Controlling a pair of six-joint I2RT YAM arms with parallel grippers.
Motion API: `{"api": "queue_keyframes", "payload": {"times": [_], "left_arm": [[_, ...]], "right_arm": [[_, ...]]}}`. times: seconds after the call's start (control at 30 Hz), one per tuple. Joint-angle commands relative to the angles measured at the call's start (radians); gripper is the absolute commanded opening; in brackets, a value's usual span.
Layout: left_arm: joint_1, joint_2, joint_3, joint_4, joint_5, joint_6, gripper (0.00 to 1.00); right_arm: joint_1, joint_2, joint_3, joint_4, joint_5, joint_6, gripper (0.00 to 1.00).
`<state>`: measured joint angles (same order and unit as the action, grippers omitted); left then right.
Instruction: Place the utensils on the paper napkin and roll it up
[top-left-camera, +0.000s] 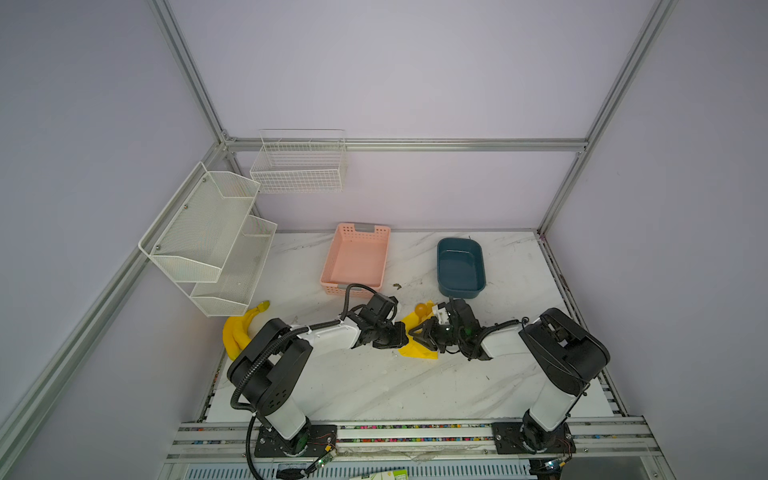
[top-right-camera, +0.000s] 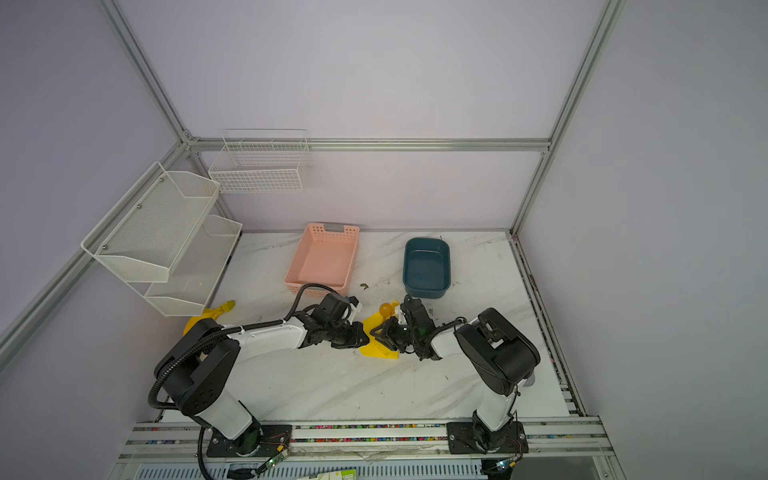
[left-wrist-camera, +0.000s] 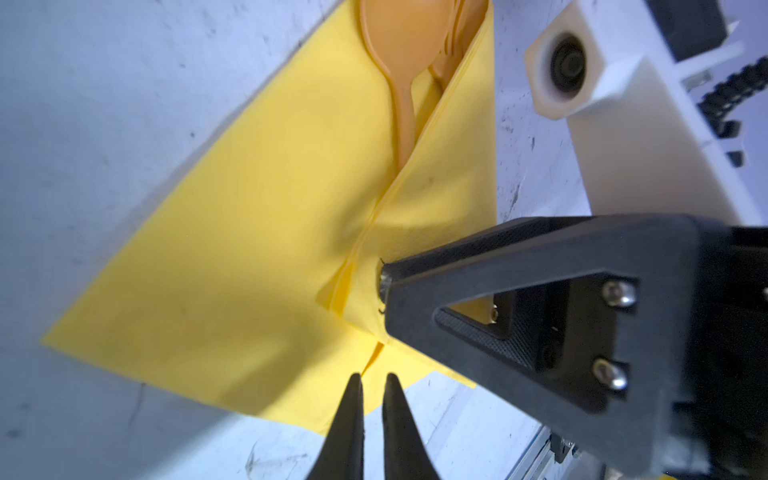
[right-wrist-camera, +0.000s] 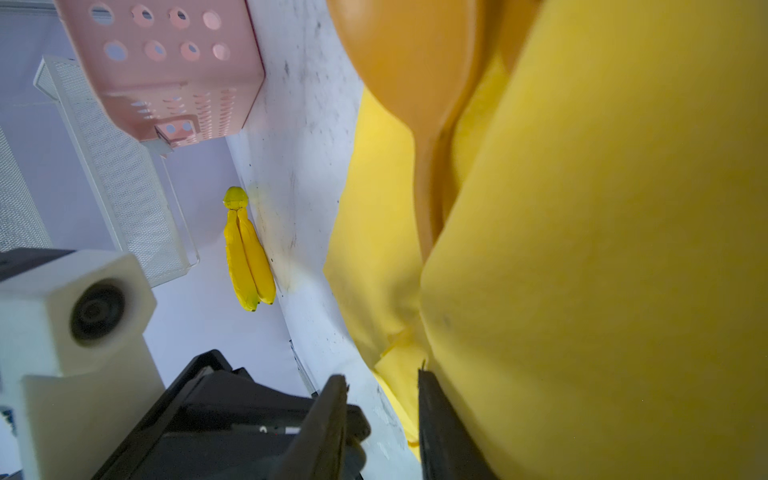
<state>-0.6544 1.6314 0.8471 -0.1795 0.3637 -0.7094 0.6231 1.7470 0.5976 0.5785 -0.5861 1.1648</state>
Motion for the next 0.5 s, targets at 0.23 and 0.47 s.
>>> {"api": "queue_keyframes", "payload": {"times": [0.23,0.47], "left_arm": [[0.033,-0.022,0.045,0.019,0.001,0.028,0.09],[0.033,0.035,0.087,0.061,0.041,0.022,0.00]], "right_arm": [[0.006,0.015,-0.013,-0.020,0.005,0.013,0.28],[0.006,0.019,-0.009,-0.032,0.000,0.007,0.26]]}}
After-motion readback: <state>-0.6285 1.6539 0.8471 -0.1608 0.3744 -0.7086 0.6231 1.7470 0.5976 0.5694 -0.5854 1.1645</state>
